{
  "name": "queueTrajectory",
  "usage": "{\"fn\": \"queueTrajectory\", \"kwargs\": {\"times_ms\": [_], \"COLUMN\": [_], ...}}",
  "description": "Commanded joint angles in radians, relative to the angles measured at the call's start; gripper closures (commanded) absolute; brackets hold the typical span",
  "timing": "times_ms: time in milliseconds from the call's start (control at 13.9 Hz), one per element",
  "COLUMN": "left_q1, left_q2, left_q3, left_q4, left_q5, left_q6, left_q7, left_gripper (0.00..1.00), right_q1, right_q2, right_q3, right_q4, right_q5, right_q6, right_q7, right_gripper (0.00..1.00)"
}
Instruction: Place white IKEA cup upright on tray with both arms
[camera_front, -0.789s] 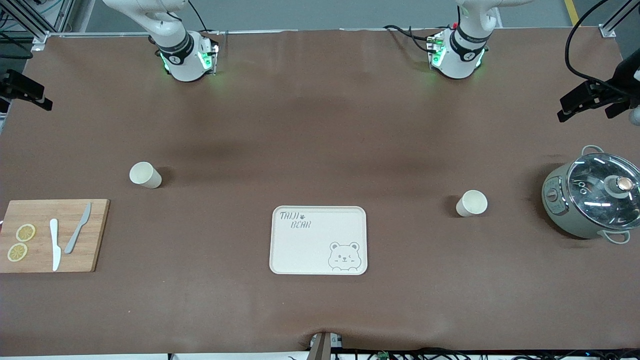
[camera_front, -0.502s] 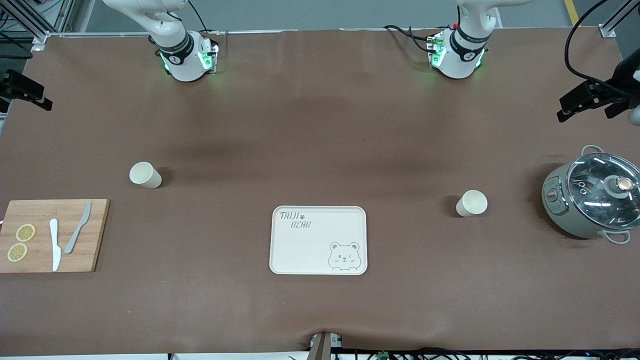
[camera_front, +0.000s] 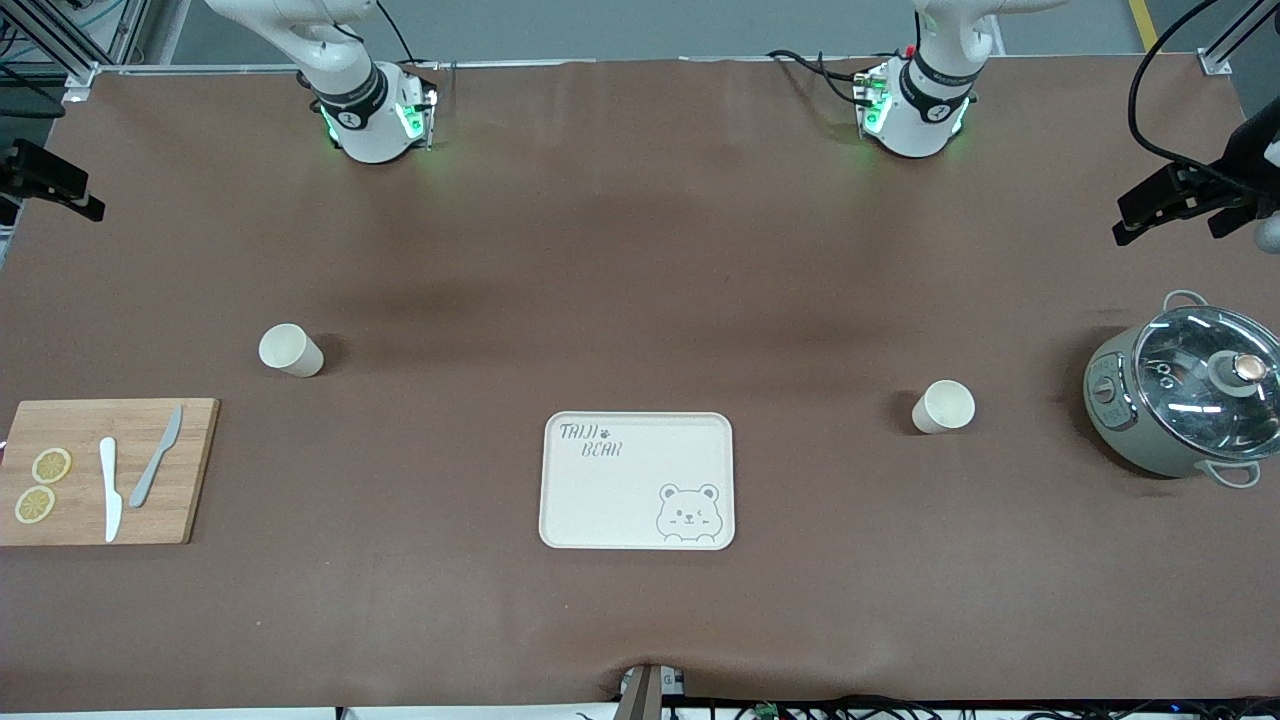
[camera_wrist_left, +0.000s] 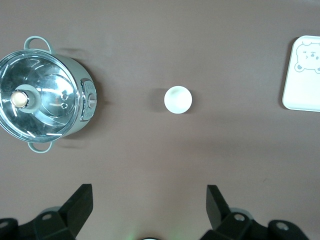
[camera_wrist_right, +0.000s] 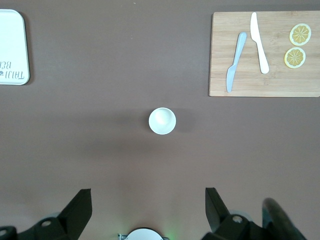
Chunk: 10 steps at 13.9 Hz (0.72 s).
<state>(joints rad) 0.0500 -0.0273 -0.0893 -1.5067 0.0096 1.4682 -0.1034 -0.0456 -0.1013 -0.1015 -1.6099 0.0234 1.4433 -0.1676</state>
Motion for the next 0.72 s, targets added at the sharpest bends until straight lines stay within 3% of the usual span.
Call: {"fn": "queueTrajectory", "kwargs": {"times_ms": [0, 359, 646], "left_q1": [0.001, -0.007, -0.018], "left_q2": [0.006, 0.017, 0.090], "left_q3": [-0.003, -0.003, -0.006], "left_q4": [0.017, 0.017, 0.005], "left_q5": [-0.016, -0.017, -0.036], "left_q6": [-0.006, -0.008, -0.008], "left_q7": [-0.006, -0.003, -0.006], "left_gripper": [0.00, 0.00, 0.00], "right_q1": [-0.008, -0.010, -0.010], "right_q2": [0.000, 0.000, 0.000], "right_q3": [0.006, 0.006, 0.006], "right_q4": [0.004, 0.004, 0.004], "right_q5": [-0.011, -0.011, -0.011], "right_q6": [-0.006, -0.006, -0.008], "right_q7": [0.010, 0.010, 0.010], "right_gripper": [0.00, 0.00, 0.00]}}
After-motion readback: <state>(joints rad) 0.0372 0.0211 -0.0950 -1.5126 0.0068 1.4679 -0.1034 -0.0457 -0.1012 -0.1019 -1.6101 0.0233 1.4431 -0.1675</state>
